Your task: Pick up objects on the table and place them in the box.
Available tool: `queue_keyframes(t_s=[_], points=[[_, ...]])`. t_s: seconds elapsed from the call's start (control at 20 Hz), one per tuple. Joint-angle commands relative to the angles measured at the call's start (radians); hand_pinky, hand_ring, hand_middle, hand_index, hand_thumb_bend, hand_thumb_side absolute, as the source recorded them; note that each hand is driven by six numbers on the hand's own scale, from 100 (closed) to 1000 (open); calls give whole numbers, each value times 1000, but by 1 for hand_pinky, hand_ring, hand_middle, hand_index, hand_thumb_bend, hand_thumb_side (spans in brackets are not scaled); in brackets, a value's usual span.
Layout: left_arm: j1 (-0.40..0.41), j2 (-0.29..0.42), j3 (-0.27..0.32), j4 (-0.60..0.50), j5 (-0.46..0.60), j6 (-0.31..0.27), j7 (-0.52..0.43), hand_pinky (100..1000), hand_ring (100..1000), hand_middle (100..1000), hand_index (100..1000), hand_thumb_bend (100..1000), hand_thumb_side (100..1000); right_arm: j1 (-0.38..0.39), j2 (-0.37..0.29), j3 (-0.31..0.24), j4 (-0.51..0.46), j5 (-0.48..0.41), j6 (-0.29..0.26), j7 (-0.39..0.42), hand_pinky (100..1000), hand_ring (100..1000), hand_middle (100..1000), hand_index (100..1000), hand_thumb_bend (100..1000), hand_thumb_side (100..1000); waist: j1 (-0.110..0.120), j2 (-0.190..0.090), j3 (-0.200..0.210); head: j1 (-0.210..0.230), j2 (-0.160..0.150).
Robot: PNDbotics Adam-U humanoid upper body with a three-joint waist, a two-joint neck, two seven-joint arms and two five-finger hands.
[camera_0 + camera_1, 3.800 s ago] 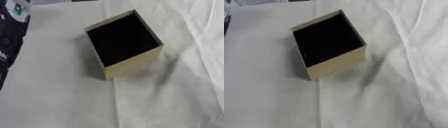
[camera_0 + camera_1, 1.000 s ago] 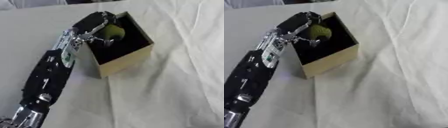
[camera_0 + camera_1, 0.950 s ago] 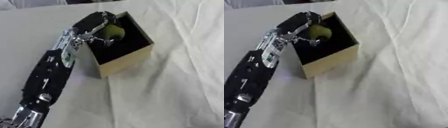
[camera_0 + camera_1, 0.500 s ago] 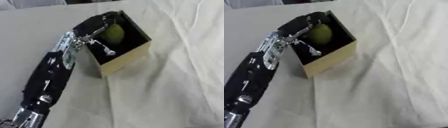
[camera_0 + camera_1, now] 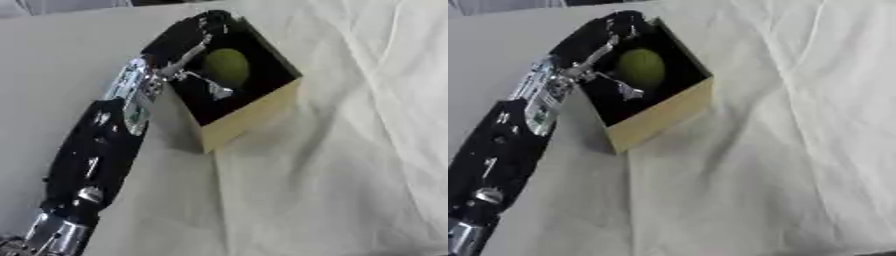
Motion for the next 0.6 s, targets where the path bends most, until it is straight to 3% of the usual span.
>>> queue_keyframes(t_s=[0.05, 0.3, 0.6], points=[[-21, 25, 18, -56, 38, 9, 9, 755, 901, 762, 862, 598, 426, -18, -32, -20, -21, -6, -5, -26, 865, 846, 676, 764, 100, 347, -5, -30, -1, 2, 7], [-30, 67, 52, -158, 182, 54, 9, 744, 901, 746, 832, 569, 381, -16, -52, -28, -21, -2, -8, -49, 863, 844, 677, 763, 100, 337, -2, -36, 1, -3, 10], [-15, 198, 128, -390, 613, 176, 34, 719, 891, 702, 800, 506, 381, -16, -59, -25, -21, 1, -8, -53, 862, 843, 678, 763, 100, 337, 4, -36, 11, -20, 3]])
